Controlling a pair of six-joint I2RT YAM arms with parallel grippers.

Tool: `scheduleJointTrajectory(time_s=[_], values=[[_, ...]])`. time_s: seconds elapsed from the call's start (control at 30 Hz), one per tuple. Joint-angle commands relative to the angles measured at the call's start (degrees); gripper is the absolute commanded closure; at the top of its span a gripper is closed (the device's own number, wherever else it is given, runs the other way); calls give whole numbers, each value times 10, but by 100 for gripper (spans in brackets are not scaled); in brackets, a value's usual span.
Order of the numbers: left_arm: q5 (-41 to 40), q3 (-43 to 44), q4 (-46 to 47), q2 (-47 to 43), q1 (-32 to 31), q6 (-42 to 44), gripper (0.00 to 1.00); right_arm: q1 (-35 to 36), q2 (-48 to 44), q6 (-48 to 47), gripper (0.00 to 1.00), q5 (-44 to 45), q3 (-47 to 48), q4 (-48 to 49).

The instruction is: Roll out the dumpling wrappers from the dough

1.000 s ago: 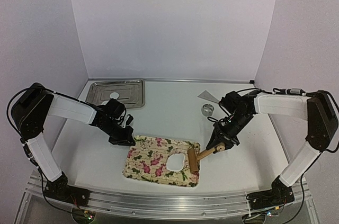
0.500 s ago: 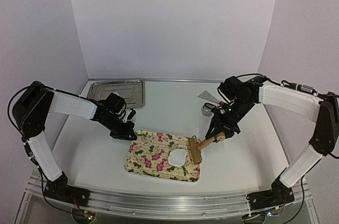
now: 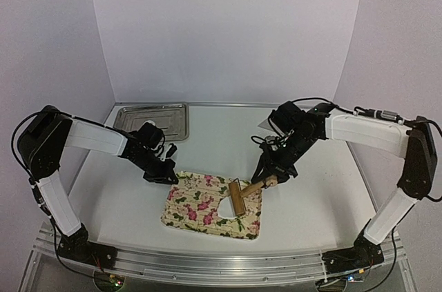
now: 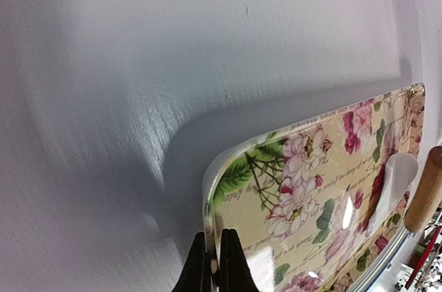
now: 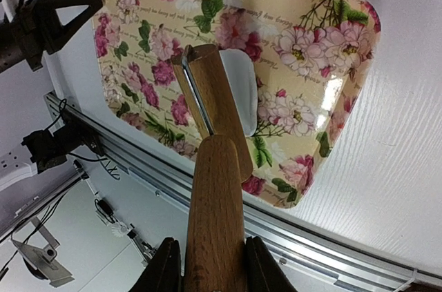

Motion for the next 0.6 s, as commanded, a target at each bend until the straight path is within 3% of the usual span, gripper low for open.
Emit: scheduleJointTrajectory(time_s=[0.0,0.17,0.57], values=[[4,-5,14,-16,1,-5,100,6,38,25,100,18,14,39],[1,-14,18,-24,1,-10,100,7,64,33,100,47,1,35],[-3,-23,22,-30,1,-15,100,38,136,20,100,155,-15,-89]])
